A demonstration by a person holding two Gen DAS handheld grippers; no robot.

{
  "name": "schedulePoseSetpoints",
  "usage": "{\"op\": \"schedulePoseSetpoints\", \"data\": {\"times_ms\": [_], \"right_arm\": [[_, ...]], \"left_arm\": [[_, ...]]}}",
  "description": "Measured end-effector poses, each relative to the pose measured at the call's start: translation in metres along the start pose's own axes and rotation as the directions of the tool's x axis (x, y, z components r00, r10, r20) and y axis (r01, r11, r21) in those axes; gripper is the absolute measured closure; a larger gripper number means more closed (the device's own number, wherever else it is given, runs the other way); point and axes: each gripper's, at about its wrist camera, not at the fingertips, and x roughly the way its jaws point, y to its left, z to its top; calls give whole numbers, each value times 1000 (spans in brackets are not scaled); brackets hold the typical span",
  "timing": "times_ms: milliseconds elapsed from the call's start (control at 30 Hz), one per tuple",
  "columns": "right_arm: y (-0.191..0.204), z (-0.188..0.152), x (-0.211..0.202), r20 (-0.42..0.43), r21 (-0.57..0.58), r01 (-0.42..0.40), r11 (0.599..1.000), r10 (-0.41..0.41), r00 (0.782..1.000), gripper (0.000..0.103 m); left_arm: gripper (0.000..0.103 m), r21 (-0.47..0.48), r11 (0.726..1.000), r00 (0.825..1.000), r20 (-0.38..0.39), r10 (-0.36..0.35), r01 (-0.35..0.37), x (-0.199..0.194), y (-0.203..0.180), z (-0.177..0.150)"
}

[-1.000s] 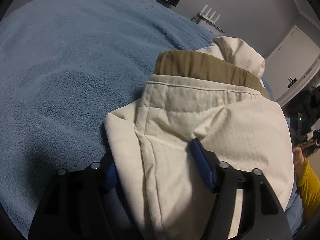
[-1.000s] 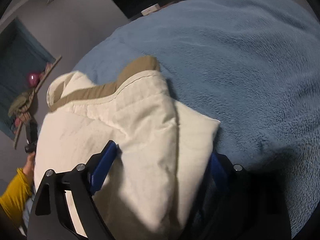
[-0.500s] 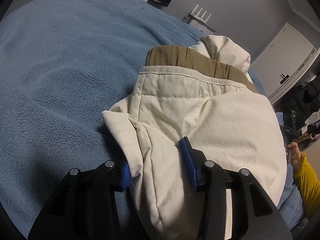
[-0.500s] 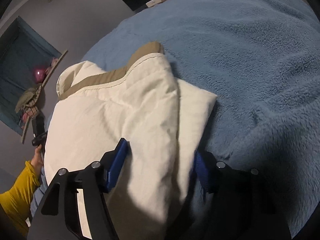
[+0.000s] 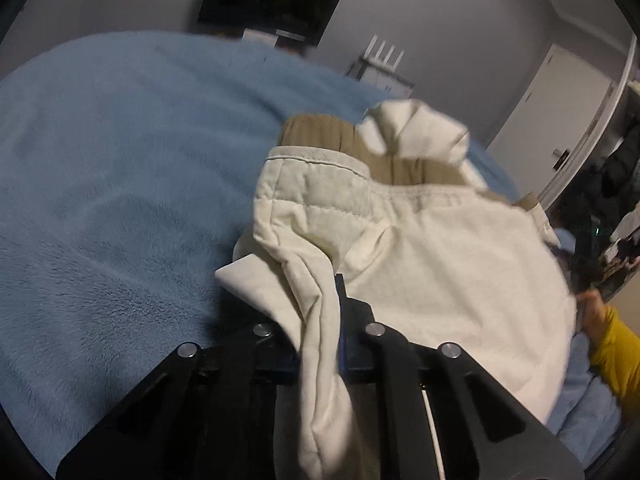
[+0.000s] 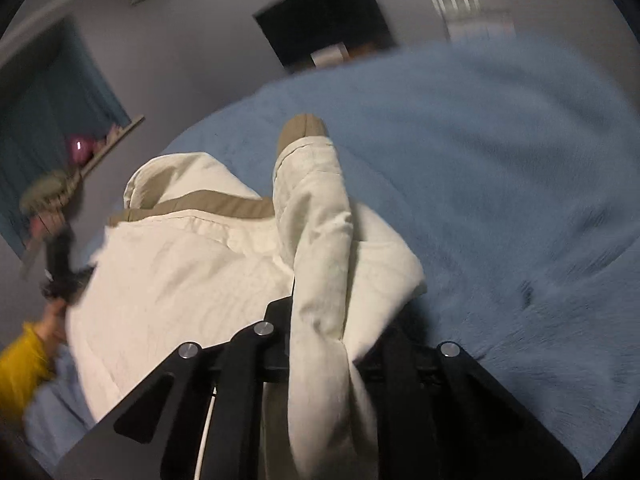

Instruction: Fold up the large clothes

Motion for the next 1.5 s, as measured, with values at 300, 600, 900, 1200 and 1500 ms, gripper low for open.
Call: {"op": "schedulePoseSetpoints", "data": {"times_ms": [300, 600, 900, 1200, 1500], "right_arm": [[10, 29, -40, 229, -37, -2, 999, 11, 973, 95], [-62, 28, 60, 15, 225, 101, 969, -107, 994, 83], [-53, 25, 31, 41, 262, 234, 936, -253, 967, 46], [72, 2, 1, -36, -32, 281, 959, -282, 959, 17], [147, -37, 49, -143, -215, 258, 942, -292, 946, 10]], "left_arm": [[91, 12, 996, 984, 156, -87, 86, -36, -7, 32], [80, -18, 993, 993, -28, 115, -116, 41, 12, 30], [34, 37, 953, 952, 84, 296, -300, 15, -10, 27], [7, 112, 962, 967, 84, 241, -250, -19, -116, 2], [6, 313, 912, 948, -84, 306, -267, 63, -195, -38]]}}
